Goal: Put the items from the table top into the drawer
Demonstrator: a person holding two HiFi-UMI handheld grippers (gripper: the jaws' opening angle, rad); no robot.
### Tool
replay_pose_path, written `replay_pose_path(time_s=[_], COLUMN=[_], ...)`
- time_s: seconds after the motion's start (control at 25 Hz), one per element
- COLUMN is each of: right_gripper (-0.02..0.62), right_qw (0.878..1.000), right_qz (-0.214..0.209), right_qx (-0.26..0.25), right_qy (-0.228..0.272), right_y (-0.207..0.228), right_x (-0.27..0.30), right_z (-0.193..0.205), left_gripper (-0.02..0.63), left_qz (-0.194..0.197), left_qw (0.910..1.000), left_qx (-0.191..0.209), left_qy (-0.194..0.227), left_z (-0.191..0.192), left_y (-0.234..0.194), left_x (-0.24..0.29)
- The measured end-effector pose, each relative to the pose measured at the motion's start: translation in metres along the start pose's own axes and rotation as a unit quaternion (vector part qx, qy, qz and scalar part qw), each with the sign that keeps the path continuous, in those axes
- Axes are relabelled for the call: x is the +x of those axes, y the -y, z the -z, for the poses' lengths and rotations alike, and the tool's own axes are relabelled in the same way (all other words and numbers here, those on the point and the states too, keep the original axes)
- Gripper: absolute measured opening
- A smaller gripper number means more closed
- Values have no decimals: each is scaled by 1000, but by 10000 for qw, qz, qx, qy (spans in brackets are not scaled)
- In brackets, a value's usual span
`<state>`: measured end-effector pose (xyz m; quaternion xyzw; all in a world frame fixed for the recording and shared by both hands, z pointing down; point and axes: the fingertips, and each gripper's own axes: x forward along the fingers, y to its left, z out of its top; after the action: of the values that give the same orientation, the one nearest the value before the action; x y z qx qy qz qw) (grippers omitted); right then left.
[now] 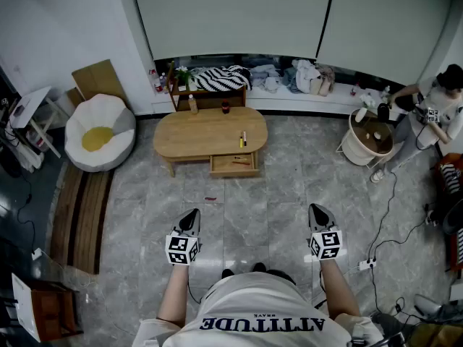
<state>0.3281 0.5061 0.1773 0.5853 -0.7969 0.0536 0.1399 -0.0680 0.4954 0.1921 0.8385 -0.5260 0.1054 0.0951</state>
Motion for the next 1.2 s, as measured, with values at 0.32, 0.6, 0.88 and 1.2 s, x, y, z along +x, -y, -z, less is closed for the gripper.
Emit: replay_pose_path(time_s=[0.32, 0.6, 0.88, 1.2], right_gripper=[20, 19, 19, 20], right_qw=[10000, 10000, 9998, 9997], right_qz=[17, 5, 0, -67], right_qx=[-10, 7, 108, 112], right_qy=[45, 62, 167, 186], right_y=[-1, -2, 9, 21], right_x=[2, 1, -4, -1], right_z=[-3, -4, -2, -1], left_gripper=[21, 21, 21, 21], left_qz=[15, 14, -55, -206], left_qw=[10000, 10000, 10000, 9998], left_qx=[24, 41, 59, 49], left_qy=[46, 75, 59, 43], left_z=[-2, -4, -2, -2], left_y=[-1, 2, 10, 23], left_x=[1, 1, 0, -3])
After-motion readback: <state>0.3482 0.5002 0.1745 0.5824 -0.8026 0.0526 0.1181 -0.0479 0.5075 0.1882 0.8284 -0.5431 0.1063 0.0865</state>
